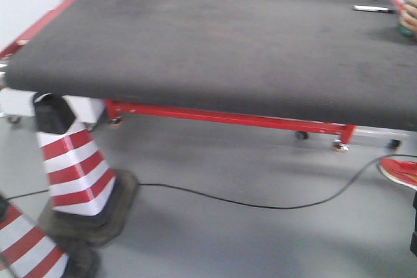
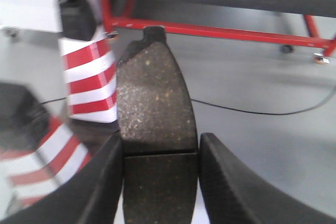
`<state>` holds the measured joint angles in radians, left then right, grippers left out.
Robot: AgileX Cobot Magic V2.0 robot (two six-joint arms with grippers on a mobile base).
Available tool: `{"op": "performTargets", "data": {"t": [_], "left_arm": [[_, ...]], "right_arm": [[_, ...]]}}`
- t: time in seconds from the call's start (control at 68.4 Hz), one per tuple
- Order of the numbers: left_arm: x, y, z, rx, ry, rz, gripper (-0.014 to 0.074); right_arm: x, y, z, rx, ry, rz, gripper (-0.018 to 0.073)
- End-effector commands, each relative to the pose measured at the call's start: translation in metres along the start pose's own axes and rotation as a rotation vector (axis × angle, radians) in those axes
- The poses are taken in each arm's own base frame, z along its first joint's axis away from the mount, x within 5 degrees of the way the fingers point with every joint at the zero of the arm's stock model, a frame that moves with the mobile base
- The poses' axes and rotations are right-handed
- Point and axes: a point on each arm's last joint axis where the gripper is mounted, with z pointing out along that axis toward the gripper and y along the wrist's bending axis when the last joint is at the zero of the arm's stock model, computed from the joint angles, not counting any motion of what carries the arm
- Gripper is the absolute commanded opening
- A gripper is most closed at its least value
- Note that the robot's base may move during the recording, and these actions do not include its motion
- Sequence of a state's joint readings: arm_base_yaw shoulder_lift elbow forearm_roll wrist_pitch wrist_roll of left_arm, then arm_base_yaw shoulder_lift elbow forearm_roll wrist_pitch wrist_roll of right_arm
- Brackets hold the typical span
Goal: Move and align brake pads A on conveyor
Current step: 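Turn and approach the black belt conveyor with both pads held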
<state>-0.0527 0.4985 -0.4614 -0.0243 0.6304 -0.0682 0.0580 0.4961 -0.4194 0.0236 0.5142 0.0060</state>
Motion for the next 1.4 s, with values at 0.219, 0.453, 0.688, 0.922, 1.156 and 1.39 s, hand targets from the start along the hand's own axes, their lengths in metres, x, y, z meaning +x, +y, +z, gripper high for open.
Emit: {"op": "performTargets", "data": {"t": [0.219,0.453,0.688,0.922,1.156,1.39], "left_arm": [[-0.0163,-0.0023,-0.0059,0.018,-0.116,-0.004,-0.0006],[-0.0163,-0.0023,-0.0059,0.018,-0.116,-0.004,-0.0006],[-0.0163,-0.0023,-0.0059,0.018,-0.116,-0.004,-0.0006],[-0.0163,-0.0023,-0.0059,0.018,-0.116,-0.004,-0.0006],[-0.0163,-0.0023,-0.0059,0.018,-0.116,-0.004,-0.0006],[-0.0163,-0.0023,-0.0059,0.018,-0.116,-0.004,-0.0006]], "right_arm": [[-0.017,-0.0004,-0.0052,0.006,-0.115,-0.007,-0.0006],[-0.0171,-0.0004,-0.0052,0.006,-0.116,-0.007,-0.0006],[-0.017,-0.0004,-0.0052,0.006,-0.115,-0.007,-0.0006],[-0.0168,-0.0004,-0.0051,0.006,-0.113,-0.007,-0.0006],[-0.0168,-0.0004,-0.0051,0.006,-0.113,-0.007,-0.0006],[-0.0164,-0.0003,-0.0051,0.005,-0.108,-0.006,-0.0006]]}}
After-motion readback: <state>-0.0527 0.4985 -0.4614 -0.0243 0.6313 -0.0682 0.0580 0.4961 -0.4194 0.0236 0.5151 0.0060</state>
